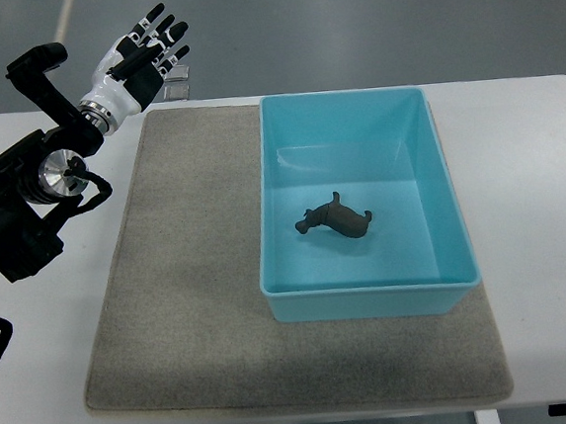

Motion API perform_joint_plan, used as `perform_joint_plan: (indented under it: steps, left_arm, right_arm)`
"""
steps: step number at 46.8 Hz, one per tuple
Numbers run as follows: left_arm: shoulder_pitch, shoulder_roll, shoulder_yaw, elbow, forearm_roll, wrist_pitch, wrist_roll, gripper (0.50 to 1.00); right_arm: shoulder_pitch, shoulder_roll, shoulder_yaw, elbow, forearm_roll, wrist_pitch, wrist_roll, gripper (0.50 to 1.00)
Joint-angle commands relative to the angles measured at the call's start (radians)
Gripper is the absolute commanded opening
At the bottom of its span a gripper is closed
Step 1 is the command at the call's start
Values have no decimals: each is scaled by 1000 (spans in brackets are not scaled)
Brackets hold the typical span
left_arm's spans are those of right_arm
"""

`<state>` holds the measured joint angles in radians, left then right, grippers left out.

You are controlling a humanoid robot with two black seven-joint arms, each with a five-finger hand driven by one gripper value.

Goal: Place brown hippo in blue box with left hand

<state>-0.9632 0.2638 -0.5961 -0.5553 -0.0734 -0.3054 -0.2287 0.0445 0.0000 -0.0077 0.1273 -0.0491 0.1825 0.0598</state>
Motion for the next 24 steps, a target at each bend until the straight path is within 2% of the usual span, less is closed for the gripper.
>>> perform_joint_plan:
  steps: [1,24]
  left_arm:
    - [0,0,-5,0,0,0,0,1000]
    - [4,0,-7,2,-9,9,0,999]
  right_arm:
    - [0,0,0,0,0,0,0,936]
    - [-3,0,-6,5,-17,5,0,936]
